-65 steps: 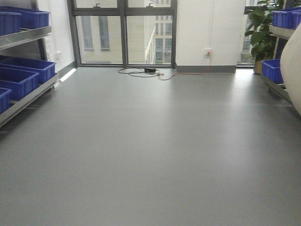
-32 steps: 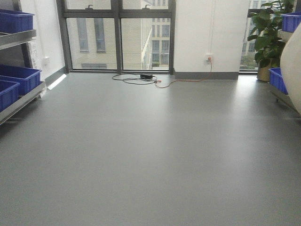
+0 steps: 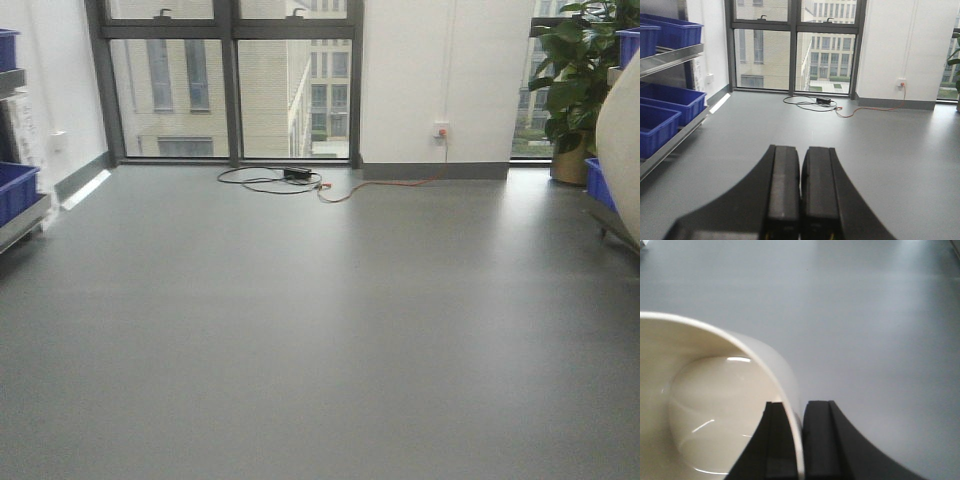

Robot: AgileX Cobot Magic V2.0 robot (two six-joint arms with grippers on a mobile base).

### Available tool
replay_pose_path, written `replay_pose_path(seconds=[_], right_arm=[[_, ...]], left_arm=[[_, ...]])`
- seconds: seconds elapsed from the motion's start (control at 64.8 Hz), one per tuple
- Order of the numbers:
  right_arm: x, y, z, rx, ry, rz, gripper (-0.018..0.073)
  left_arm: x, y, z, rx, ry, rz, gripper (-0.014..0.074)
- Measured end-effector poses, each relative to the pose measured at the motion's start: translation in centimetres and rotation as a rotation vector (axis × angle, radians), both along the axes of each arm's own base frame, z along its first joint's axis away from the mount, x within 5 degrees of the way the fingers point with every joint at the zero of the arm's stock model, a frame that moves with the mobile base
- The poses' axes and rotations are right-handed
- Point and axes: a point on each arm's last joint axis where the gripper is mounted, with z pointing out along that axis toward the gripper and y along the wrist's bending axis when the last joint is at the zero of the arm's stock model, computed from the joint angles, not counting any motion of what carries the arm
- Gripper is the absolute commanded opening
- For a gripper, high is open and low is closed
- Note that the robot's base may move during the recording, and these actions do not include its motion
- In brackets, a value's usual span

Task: Move white bin to right shelf second layer
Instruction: 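Drive the base across the room toward the roller-track shelf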

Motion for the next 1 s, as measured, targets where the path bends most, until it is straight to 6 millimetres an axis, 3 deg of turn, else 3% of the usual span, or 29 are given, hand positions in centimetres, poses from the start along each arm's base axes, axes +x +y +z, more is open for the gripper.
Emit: replay_pose_path(seconds=[1.004], right_arm=[[-0.01, 0.01, -0.01, 0.001, 0.002, 0.0, 0.0053]], left_arm=[[0.0, 0.0, 0.0, 0.0, 0.0, 0.0, 0.0085]])
